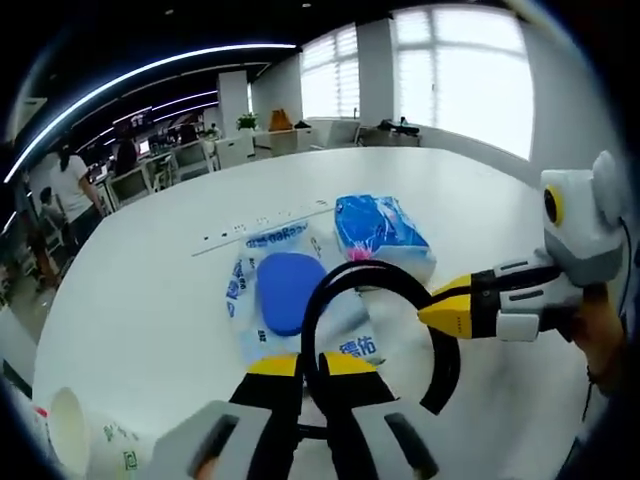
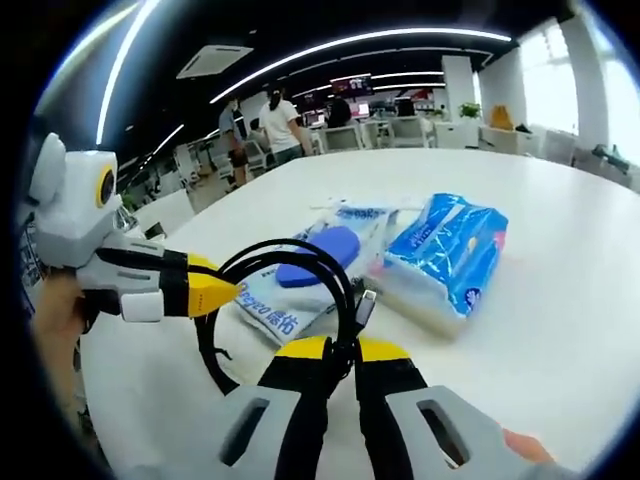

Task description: Arrange the tabletop items into an orderly group along one side of the table until the central work area is clear of visible clutter.

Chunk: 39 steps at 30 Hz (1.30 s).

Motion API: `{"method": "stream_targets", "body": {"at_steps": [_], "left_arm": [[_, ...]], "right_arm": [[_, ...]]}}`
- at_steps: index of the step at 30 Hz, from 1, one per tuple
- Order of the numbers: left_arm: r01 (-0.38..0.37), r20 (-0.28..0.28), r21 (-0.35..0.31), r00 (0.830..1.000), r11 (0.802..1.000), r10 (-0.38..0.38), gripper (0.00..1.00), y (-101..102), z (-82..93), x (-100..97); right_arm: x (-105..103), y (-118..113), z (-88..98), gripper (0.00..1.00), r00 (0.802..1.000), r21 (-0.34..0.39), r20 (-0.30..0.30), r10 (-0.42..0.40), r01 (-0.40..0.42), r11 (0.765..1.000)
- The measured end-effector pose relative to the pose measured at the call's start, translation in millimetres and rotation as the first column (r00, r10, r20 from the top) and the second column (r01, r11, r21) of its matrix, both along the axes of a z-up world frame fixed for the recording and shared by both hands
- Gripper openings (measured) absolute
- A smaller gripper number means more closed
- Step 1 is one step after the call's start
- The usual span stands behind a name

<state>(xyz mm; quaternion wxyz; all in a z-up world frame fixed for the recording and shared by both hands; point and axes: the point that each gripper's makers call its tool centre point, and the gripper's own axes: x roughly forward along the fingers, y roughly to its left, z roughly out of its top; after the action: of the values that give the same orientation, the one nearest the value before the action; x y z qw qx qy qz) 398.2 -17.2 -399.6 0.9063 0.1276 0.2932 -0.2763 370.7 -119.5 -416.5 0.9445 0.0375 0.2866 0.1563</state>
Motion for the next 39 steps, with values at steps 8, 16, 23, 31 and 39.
{"method": "stream_targets", "body": {"at_steps": [8,16,23,31,39], "left_arm": [[0.014,0.0,0.014,1.0,1.0,-0.014,0.05,-4,2.5,-9.6],[0.029,-0.012,0.026,1.0,0.999,-0.029,0.05,-9,-1.4,-20.9],[0.042,-0.024,0.03,0.999,0.999,-0.041,0.05,-15,-4.7,-30.0],[0.064,-0.03,0.039,0.998,0.997,-0.063,0.05,-25,-8.3,-42.2],[0.077,-0.042,0.041,0.996,0.996,-0.075,0.05,-32,-9.2,-44.9]], "right_arm": [[-13,-4,4.8,0.06,1.0,-0.011,0.0,-0.002,0.002,1.0],[-21,-9,6.3,0.06,1.0,-0.026,-0.005,-0.009,0.009,1.0],[-33,-14,2.4,0.06,1.0,-0.037,-0.019,-0.013,0.013,0.999],[-45,-23,-0.4,0.06,0.999,-0.042,-0.03,-0.022,0.021,0.999],[-52,-30,-0.4,0.06,0.999,-0.046,-0.033,-0.029,0.028,0.999]]}}
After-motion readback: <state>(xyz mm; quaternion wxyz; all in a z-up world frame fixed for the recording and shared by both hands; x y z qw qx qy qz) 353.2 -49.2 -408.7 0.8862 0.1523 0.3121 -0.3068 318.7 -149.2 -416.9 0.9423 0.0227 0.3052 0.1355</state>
